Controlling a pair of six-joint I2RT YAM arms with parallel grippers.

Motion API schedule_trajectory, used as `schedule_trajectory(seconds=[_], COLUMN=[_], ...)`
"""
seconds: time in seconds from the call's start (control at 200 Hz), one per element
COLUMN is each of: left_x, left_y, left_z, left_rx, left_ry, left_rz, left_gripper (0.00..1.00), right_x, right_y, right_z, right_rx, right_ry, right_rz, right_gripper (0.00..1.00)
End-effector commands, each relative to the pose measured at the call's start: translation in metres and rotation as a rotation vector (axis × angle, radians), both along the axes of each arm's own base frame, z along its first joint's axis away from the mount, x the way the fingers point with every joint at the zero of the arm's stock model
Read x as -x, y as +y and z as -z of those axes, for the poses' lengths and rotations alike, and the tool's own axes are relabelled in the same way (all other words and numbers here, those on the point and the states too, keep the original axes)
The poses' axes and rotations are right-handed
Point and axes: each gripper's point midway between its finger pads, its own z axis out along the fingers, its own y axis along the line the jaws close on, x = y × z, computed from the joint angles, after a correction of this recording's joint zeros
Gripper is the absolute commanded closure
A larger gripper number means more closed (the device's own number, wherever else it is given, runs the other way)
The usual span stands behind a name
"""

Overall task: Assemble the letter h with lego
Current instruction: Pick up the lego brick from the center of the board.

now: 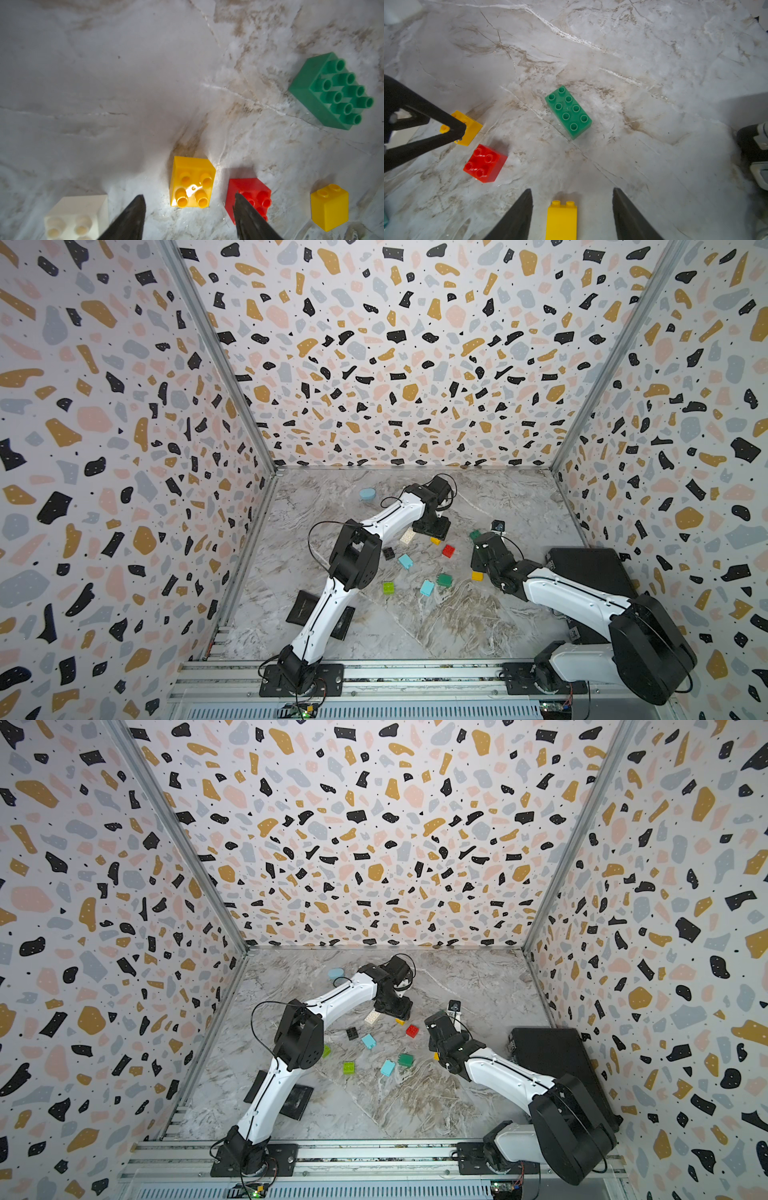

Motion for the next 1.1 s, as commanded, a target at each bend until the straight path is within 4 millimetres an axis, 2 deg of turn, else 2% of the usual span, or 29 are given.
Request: schedule_trajectory(seconds=[0.0, 0.23, 0.37, 0.541, 0.621, 0.756, 0.861, 0.946, 1.096], left_x=[0.003, 0.004, 0.004, 0.003, 0.003, 0.001, 0.004, 0.017, 0.07], left_y=[-0.006, -0.003, -0.003, -0.004, -0.003, 0.002, 0.02, 0.043, 0.093], left_z=[0.005, 0.011, 0.012, 0.011, 0.008, -0.01, -0.037, -0.062, -0.086], left_rx=[0.007, -0.017, -0.021, -0.02, -0.022, -0.027, -0.046, -0.034, 0.04], left_ry=[0.026, 0.03, 0.034, 0.03, 0.023, -0.009, -0.05, -0.079, -0.085], left_rz=[0.005, 0.004, 0.004, -0.004, -0.005, -0.03, -0.115, -0.225, -0.396], left_gripper=[0.38, 0.39, 0.46, 0.65, 0.8, 0.91, 0.98, 1.0, 1.0], right_x=[-0.007, -0.008, -0.008, -0.007, -0.008, -0.008, -0.008, -0.008, -0.008], right_y=[0.003, 0.005, 0.005, 0.005, 0.005, 0.006, 0.007, 0.01, 0.032], right_z=[-0.011, -0.009, -0.009, -0.008, -0.008, -0.008, -0.009, -0.009, -0.008], right_rx=[-0.012, -0.012, -0.012, -0.01, -0.009, -0.007, -0.006, -0.013, -0.073], right_ry=[-0.016, -0.008, -0.007, -0.003, -0.001, 0.002, 0.001, 0.002, 0.011], right_rz=[0.007, 0.003, 0.002, 0.0, -0.002, -0.006, -0.014, -0.034, -0.146], right_gripper=[0.37, 0.37, 0.37, 0.37, 0.37, 0.37, 0.39, 0.4, 0.44])
